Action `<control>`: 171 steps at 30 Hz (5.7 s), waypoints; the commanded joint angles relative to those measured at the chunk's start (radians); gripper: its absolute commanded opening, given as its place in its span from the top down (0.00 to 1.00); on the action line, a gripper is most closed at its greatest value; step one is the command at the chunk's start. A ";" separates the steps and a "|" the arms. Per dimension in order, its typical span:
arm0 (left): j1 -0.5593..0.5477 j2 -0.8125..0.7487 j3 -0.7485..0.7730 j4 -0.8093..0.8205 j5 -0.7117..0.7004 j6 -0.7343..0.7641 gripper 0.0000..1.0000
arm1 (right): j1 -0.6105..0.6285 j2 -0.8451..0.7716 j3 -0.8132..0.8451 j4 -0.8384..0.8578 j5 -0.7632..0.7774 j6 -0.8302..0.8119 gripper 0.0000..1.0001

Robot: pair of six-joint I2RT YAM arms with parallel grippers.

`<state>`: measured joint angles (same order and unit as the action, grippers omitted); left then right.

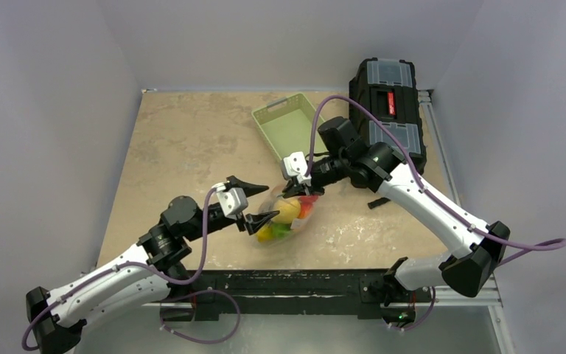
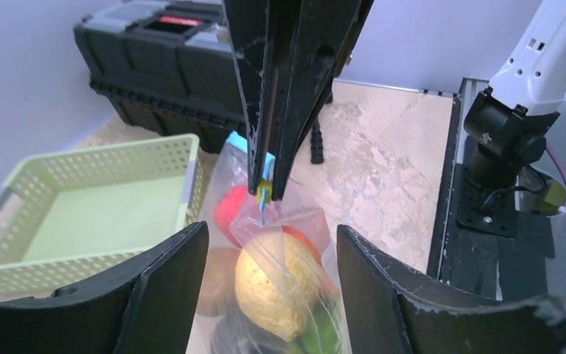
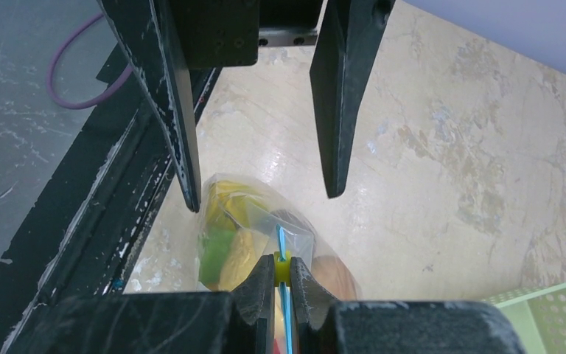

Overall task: Open the zip-top bag and remove the fake food
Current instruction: Unzip the zipper food storage bag at the center of the board.

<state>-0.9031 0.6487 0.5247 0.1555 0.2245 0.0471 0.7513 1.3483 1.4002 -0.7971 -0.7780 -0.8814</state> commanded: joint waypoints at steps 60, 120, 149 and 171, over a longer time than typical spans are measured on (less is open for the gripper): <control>0.007 0.032 0.000 0.058 -0.061 -0.002 1.00 | -0.077 -0.027 0.013 -0.001 -0.033 -0.010 1.00; 0.008 -0.104 -0.056 -0.035 -0.200 -0.025 1.00 | -0.268 -0.104 -0.087 0.000 -0.046 -0.072 1.00; 0.008 -0.141 -0.068 -0.060 -0.221 -0.022 1.00 | -0.327 -0.121 -0.093 -0.007 -0.055 -0.084 1.00; 0.008 -0.159 -0.074 -0.070 -0.221 -0.019 1.00 | -0.361 -0.127 -0.094 -0.025 -0.046 -0.104 1.00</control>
<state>-0.9024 0.5102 0.4595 0.0792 0.0219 0.0372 0.4160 1.2663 1.3018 -0.8268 -0.8486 -0.9634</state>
